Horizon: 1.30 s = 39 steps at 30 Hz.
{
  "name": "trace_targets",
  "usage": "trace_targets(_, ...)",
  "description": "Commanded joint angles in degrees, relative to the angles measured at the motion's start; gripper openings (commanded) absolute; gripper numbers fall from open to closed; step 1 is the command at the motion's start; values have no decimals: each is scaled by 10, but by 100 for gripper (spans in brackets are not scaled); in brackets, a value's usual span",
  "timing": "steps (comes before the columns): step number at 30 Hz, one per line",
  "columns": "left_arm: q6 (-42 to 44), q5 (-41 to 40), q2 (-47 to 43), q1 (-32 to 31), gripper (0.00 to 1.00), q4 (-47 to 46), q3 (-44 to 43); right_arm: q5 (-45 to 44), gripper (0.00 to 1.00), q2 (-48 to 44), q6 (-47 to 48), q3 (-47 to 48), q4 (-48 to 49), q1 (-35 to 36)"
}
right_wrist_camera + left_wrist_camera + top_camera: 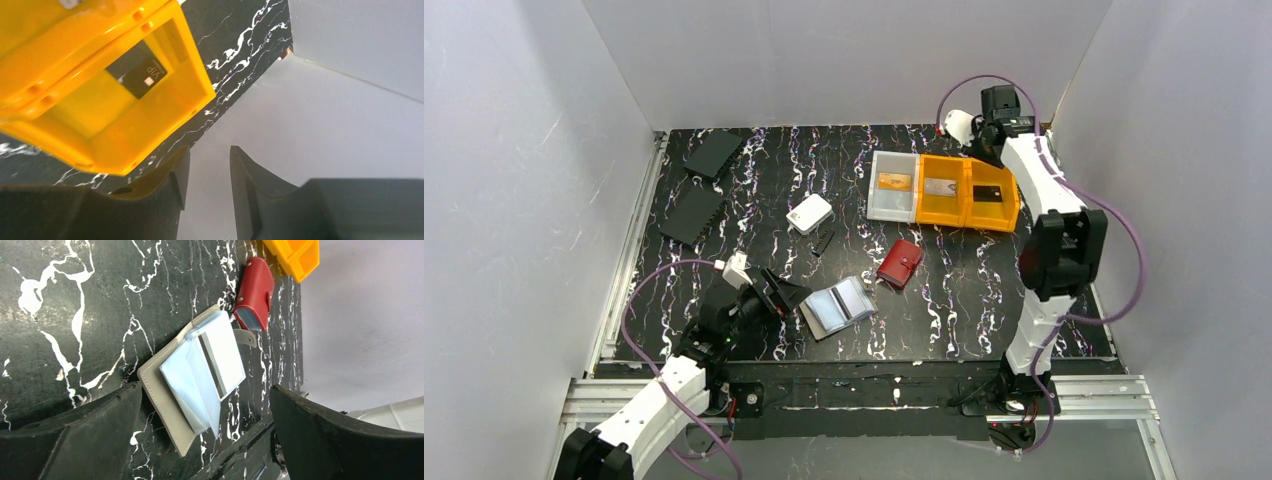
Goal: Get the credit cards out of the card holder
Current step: Close the card holder at the center of the board.
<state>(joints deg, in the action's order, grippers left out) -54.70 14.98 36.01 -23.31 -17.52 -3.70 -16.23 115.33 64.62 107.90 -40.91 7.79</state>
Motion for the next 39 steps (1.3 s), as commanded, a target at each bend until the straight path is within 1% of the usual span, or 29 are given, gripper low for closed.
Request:
trace_targets(1, -2, 17, -19, 6, 98, 5, -28, 102, 45, -116, -102, -58, -12, 1)
trace_targets(3, -1, 35, -14, 7, 98, 6, -37, 161, 49, -172, -157, -98, -16, 1)
trace_targets(4, -2, 46, -7, 7, 98, 8, -43, 223, 53, -204, -183, -125, -11, 1)
trace_targets(8, 1, 91, 42, 6, 98, 47, -89, 435, 76, -348, -305, -304, 75, 1)
trace_targets(10, 17, 113, 72, 7, 98, 86, -122, 529, 88, -414, -373, -393, 150, 1)
trace_targets(11, 30, 121, 84, 7, 98, 115, -140, 578, 91, -436, -385, -419, 163, 0)
trace_targets(12, 58, 114, 96, 6, 98, 156, -175, 620, 91, -443, -396, -432, 153, -4)
trace_targets(14, 93, 113, 113, 7, 98, 236, -210, 664, 92, -455, -411, -467, 157, -6)
trace_targets(16, 132, 95, 119, 6, 98, 296, -249, 687, 92, -473, -415, -511, 182, -8)
trace_targets(20, 172, 65, 120, 5, 97, 389, -284, 738, 94, -494, -432, -584, 229, -14)
trace_targets(23, 163, 67, 117, 3, 91, 400, -275, 746, 95, -503, -439, -623, 255, -17)
trace_targets(28, 145, 63, 125, 1, 88, 399, -260, 750, 97, -507, -437, -658, 280, -19)
trace_targets(31, 133, 60, 131, 2, 88, 393, -252, 758, 98, -507, -429, -669, 283, -19)
trace_targets(34, 118, 76, 139, 1, 87, 364, -234, 756, 98, -509, -422, -674, 282, -19)
trace_targets(39, 56, 122, 157, 2, 84, 233, -163, 756, 98, -508, -416, -677, 281, -19)
